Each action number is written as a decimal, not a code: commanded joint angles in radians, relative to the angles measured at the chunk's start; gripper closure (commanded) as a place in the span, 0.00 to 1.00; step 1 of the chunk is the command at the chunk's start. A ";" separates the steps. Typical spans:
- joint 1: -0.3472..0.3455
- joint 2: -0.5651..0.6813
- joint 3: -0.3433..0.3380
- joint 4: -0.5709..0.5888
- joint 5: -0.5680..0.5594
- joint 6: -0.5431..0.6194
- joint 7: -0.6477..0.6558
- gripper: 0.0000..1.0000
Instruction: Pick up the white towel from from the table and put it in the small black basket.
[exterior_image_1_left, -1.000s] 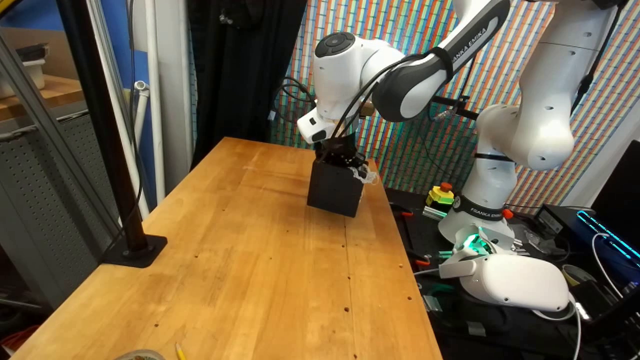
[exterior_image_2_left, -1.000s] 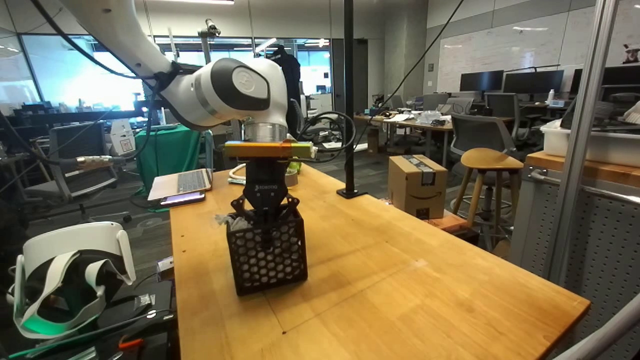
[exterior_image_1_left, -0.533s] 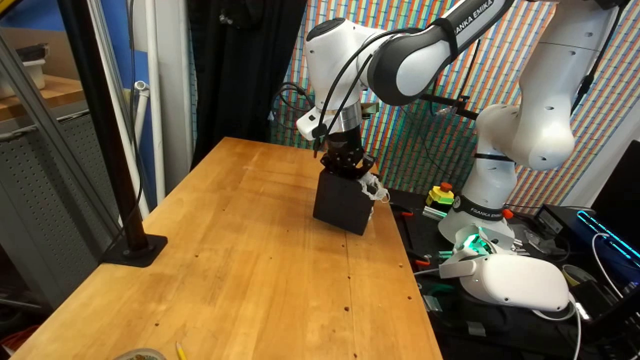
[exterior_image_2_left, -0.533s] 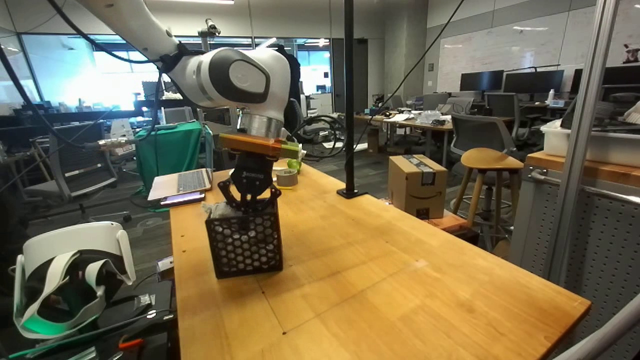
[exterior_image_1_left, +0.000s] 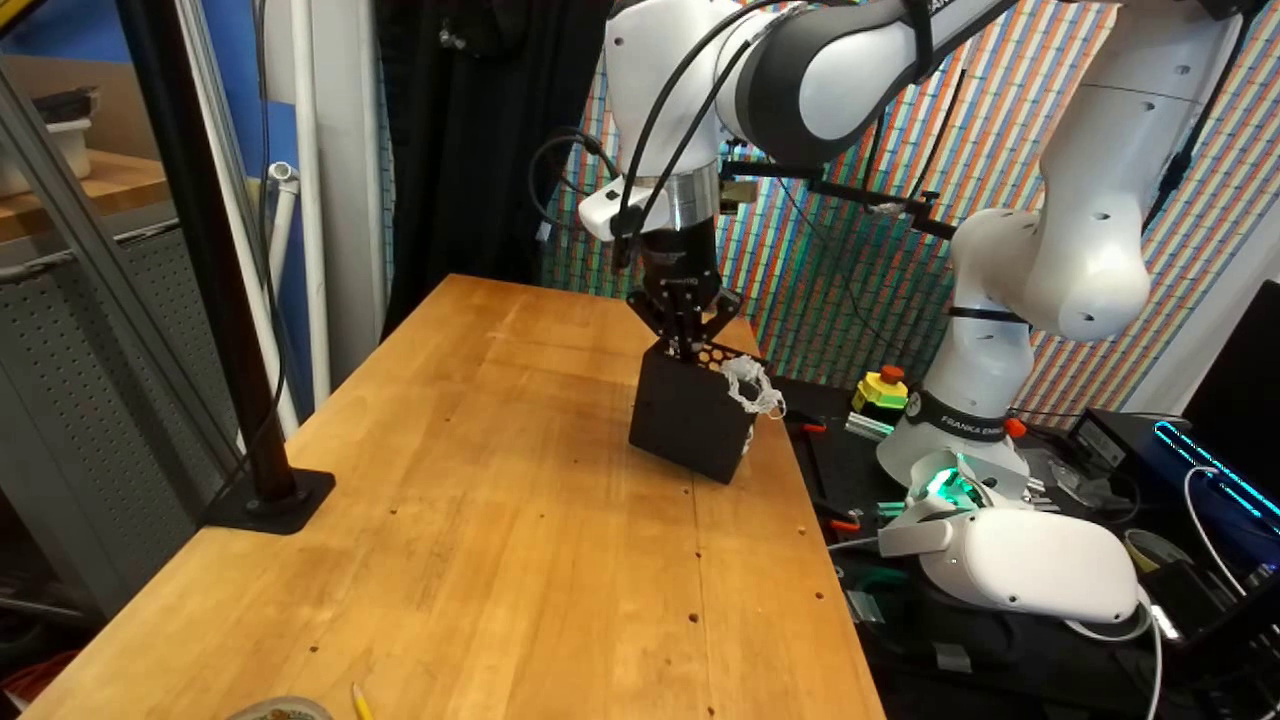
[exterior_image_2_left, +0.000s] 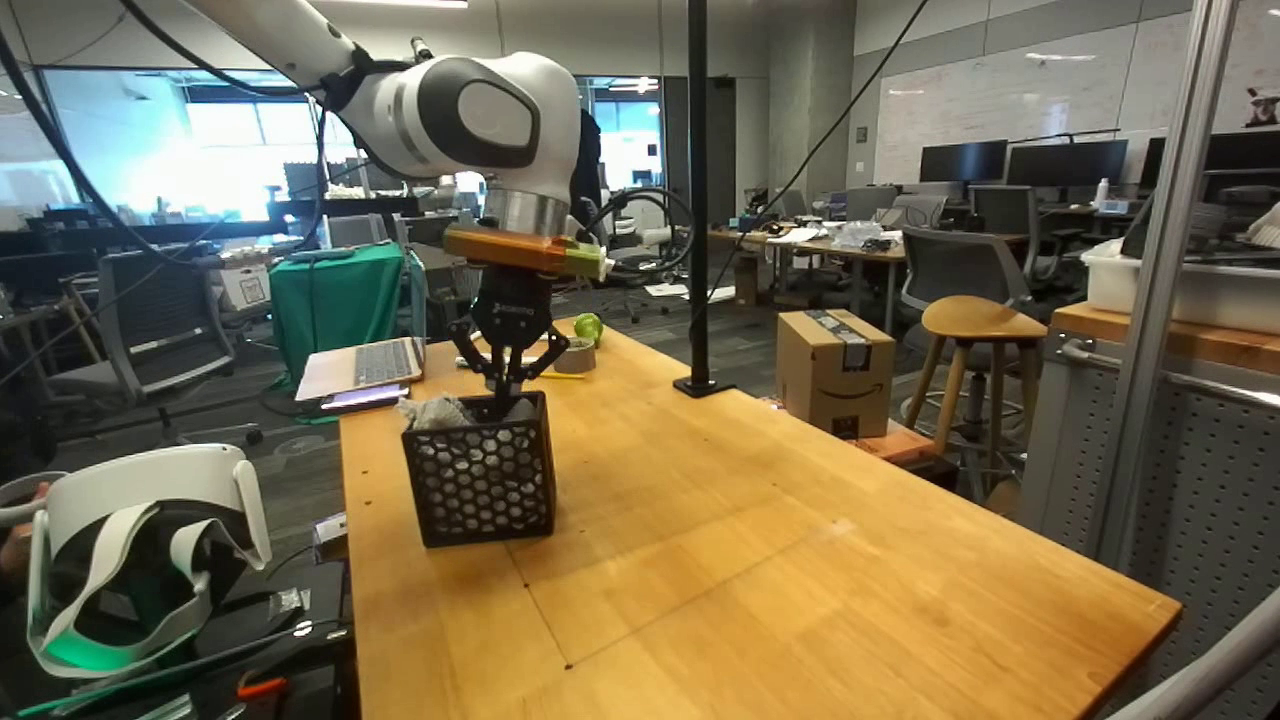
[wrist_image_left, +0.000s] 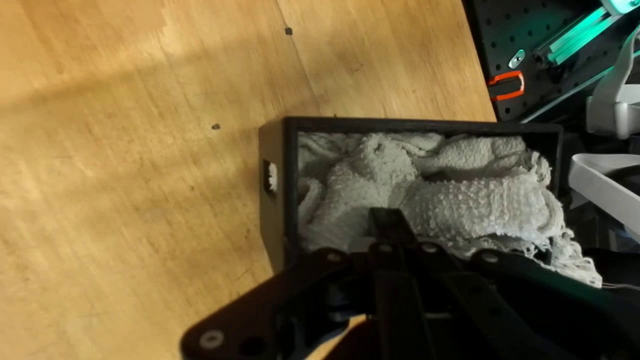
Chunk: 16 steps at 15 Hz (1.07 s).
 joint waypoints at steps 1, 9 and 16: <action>-0.014 -0.098 -0.022 0.006 0.023 -0.020 -0.016 0.96; 0.062 -0.379 -0.044 -0.141 0.159 -0.104 -0.094 0.96; 0.206 -0.593 -0.008 -0.343 0.224 -0.070 -0.106 0.95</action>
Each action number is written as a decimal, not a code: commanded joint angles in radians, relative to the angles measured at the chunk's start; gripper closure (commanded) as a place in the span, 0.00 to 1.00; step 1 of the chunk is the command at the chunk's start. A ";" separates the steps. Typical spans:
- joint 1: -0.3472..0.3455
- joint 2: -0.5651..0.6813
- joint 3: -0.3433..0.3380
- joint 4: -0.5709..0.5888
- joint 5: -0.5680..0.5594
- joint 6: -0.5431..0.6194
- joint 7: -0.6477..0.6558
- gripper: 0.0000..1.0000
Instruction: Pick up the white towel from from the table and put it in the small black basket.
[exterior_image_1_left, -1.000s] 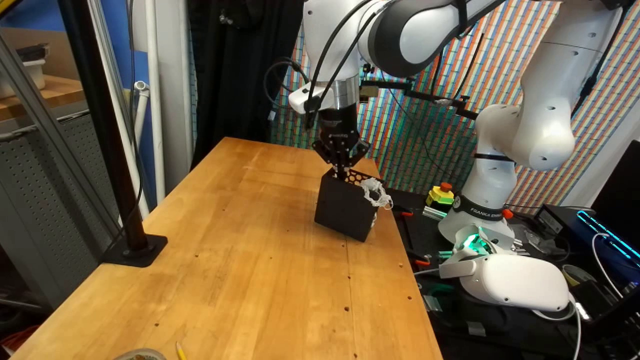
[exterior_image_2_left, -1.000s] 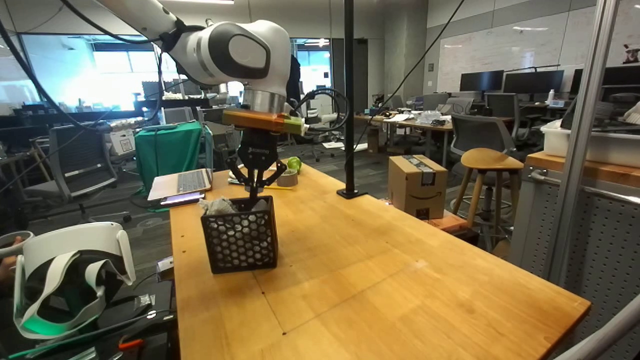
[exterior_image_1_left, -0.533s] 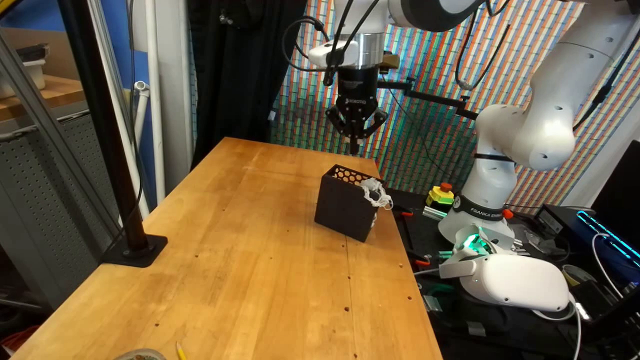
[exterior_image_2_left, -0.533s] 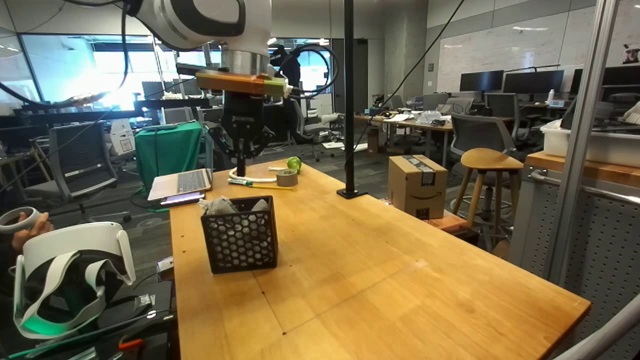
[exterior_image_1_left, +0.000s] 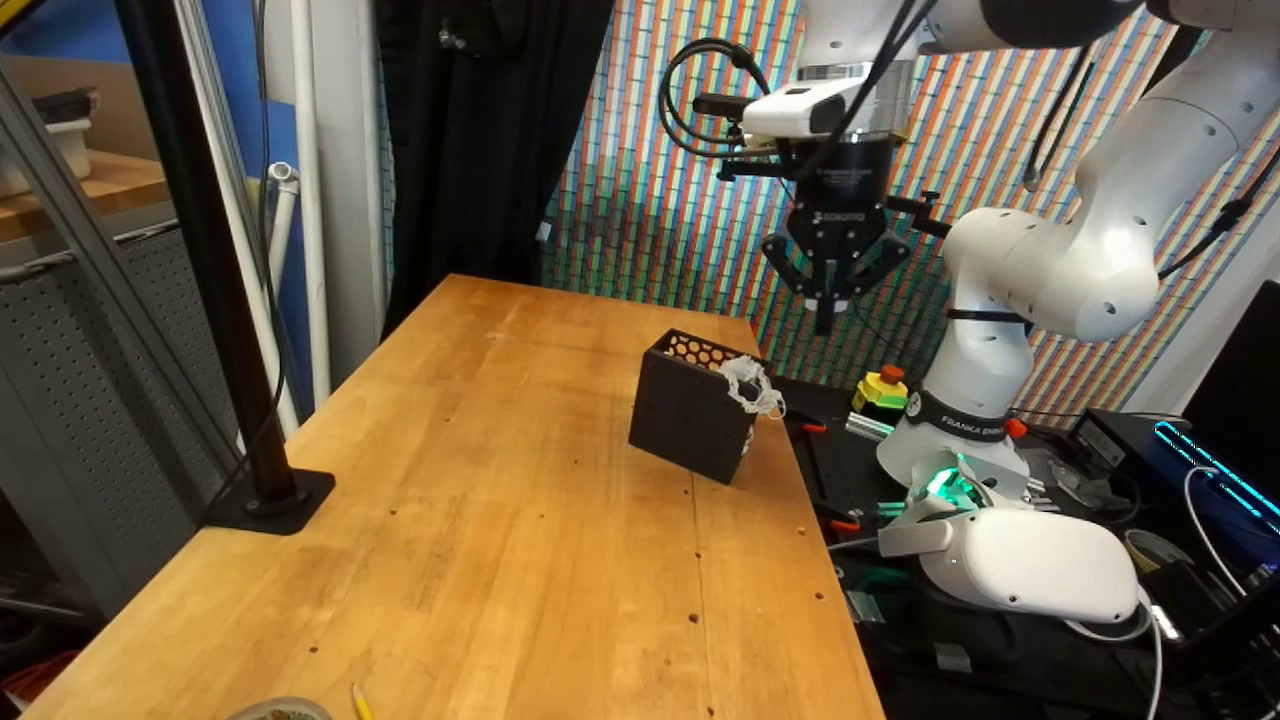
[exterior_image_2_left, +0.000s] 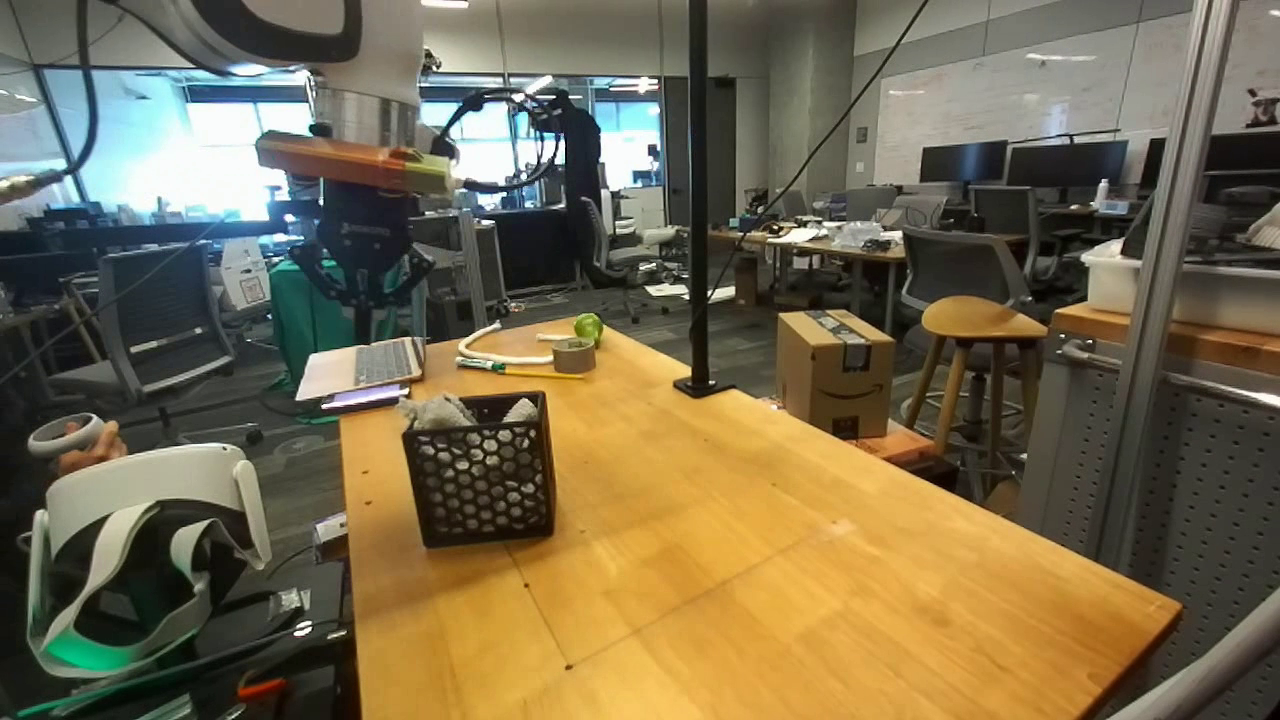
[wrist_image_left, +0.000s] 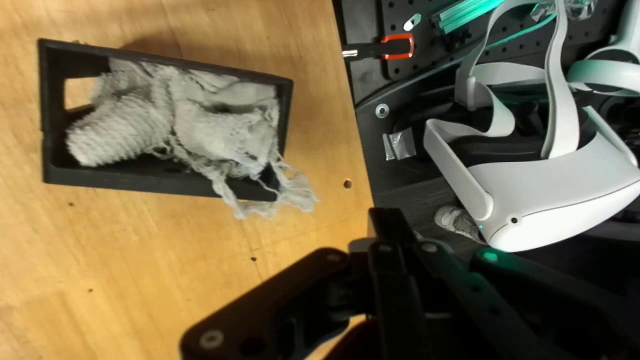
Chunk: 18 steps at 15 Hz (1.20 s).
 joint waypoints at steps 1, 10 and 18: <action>0.071 -0.153 0.027 -0.145 0.000 0.073 -0.012 0.96; 0.188 -0.209 0.091 -0.284 -0.081 0.308 0.042 0.96; 0.187 -0.152 0.099 -0.283 -0.194 0.464 0.089 0.95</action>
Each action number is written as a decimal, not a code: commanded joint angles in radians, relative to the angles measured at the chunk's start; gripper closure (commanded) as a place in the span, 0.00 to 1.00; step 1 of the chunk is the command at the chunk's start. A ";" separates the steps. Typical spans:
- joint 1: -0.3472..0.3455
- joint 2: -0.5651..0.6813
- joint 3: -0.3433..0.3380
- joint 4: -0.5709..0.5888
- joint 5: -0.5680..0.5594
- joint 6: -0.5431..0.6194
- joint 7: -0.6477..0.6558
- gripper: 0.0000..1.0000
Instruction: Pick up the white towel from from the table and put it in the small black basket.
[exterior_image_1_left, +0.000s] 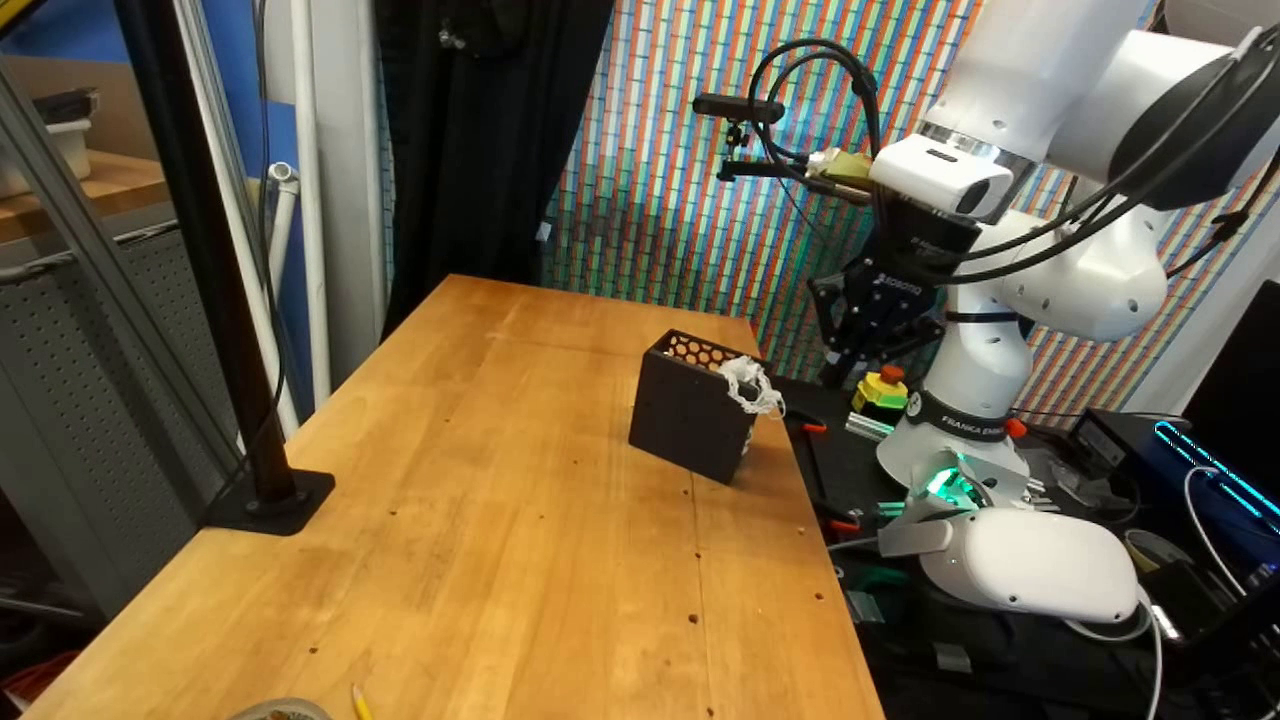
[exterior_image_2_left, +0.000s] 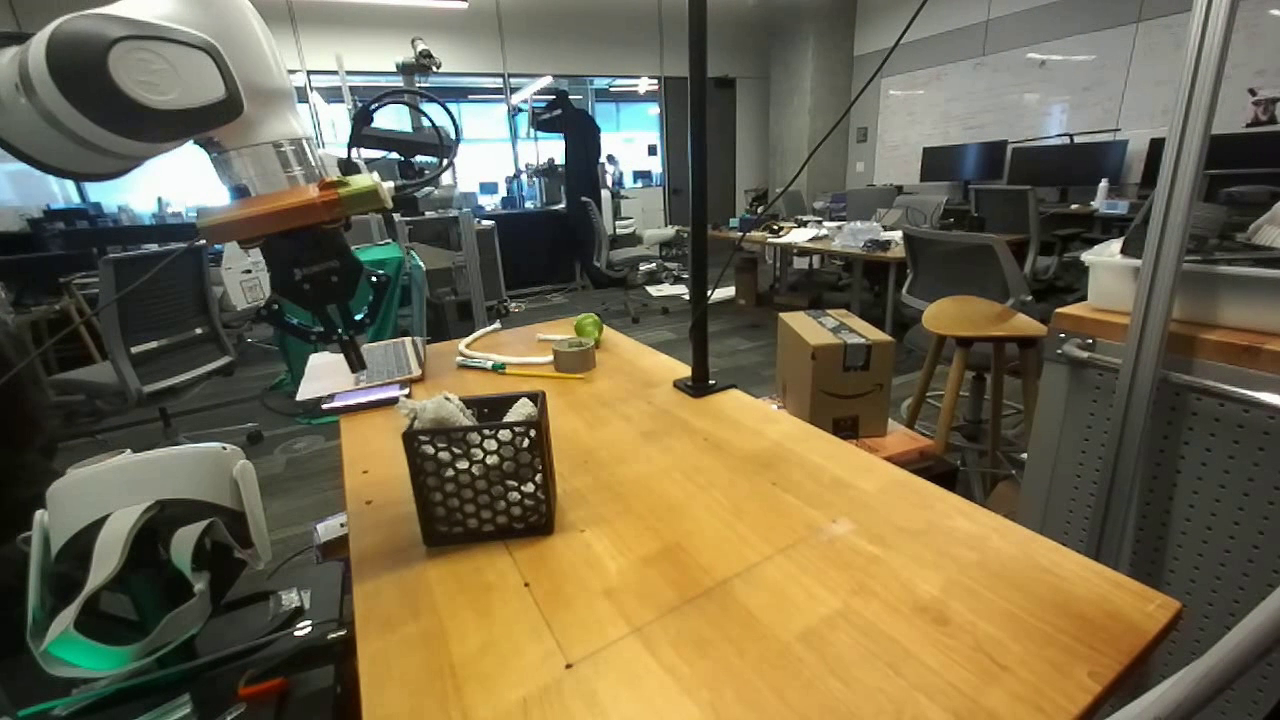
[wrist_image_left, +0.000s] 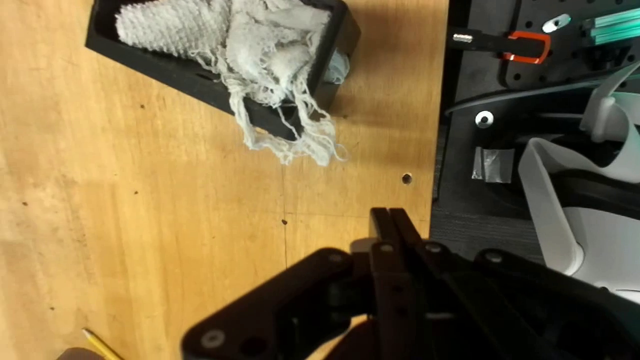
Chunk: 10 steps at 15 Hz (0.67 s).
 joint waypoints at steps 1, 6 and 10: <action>0.001 0.044 0.008 0.001 -0.063 0.068 0.043 0.95; -0.016 0.112 0.003 0.002 -0.122 0.105 0.080 0.80; -0.042 0.163 -0.001 0.002 -0.184 0.134 0.109 0.64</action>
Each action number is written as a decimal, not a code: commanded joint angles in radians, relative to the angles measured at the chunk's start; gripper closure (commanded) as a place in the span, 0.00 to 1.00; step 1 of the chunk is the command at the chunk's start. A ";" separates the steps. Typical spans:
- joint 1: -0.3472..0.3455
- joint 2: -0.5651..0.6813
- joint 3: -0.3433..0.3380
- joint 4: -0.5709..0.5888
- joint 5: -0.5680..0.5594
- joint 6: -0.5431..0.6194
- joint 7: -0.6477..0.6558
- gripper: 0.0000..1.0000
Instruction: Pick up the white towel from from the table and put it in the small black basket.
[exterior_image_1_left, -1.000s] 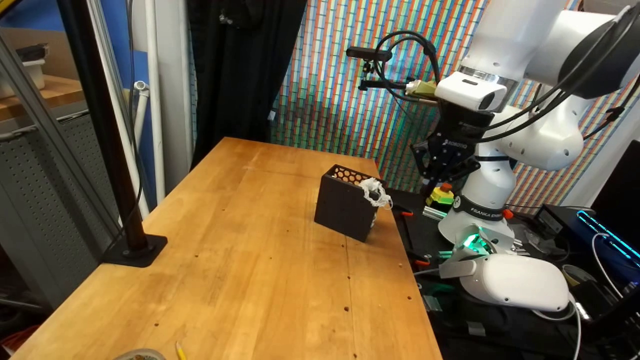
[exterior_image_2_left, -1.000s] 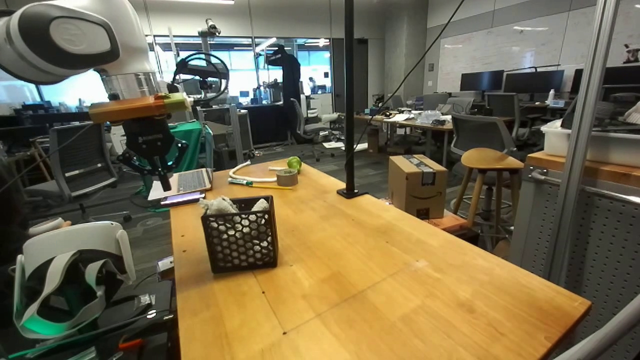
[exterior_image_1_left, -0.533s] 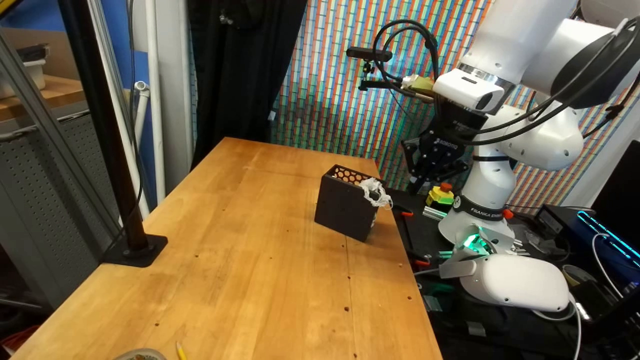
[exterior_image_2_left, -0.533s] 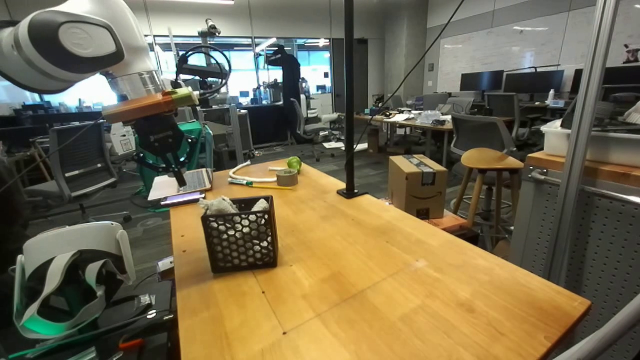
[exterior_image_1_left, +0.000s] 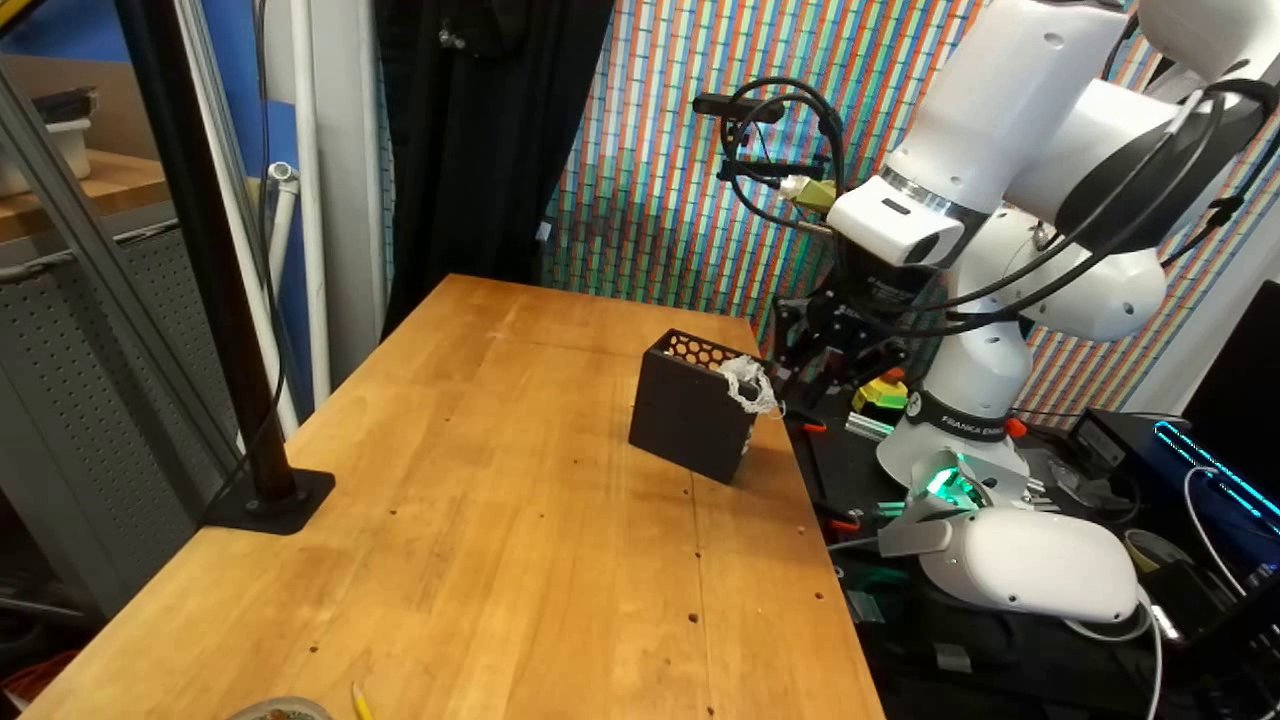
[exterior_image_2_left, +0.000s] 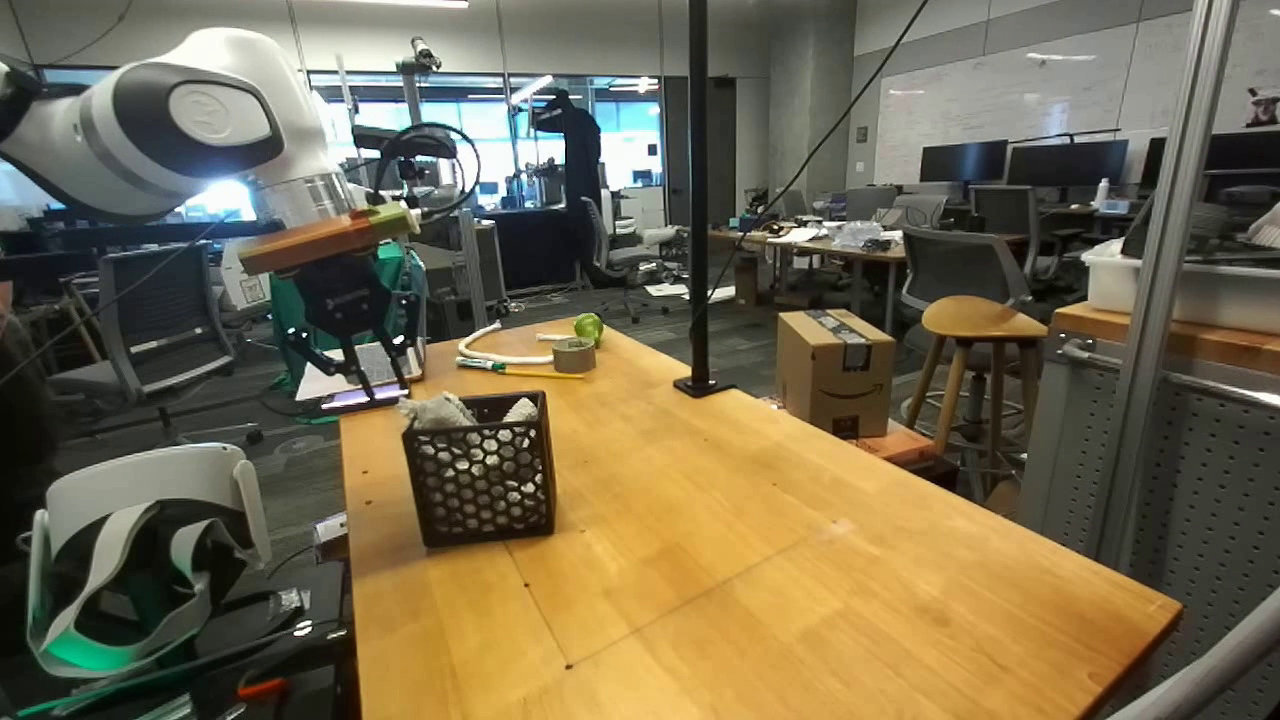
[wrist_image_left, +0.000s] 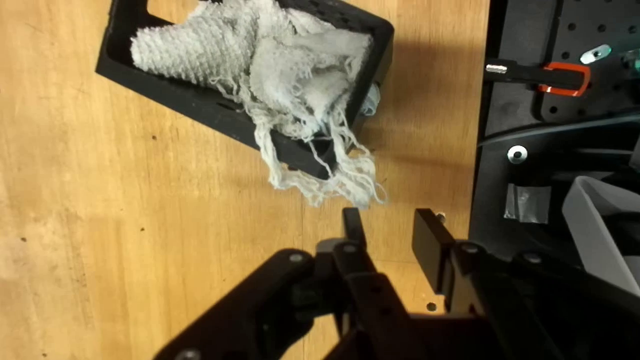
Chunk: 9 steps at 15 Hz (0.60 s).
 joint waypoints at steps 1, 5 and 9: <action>-0.027 0.045 -0.004 0.002 -0.061 0.047 0.036 0.68; -0.046 0.073 -0.009 0.002 -0.091 0.068 0.054 0.74; -0.056 0.078 -0.016 0.002 -0.105 0.072 0.062 0.98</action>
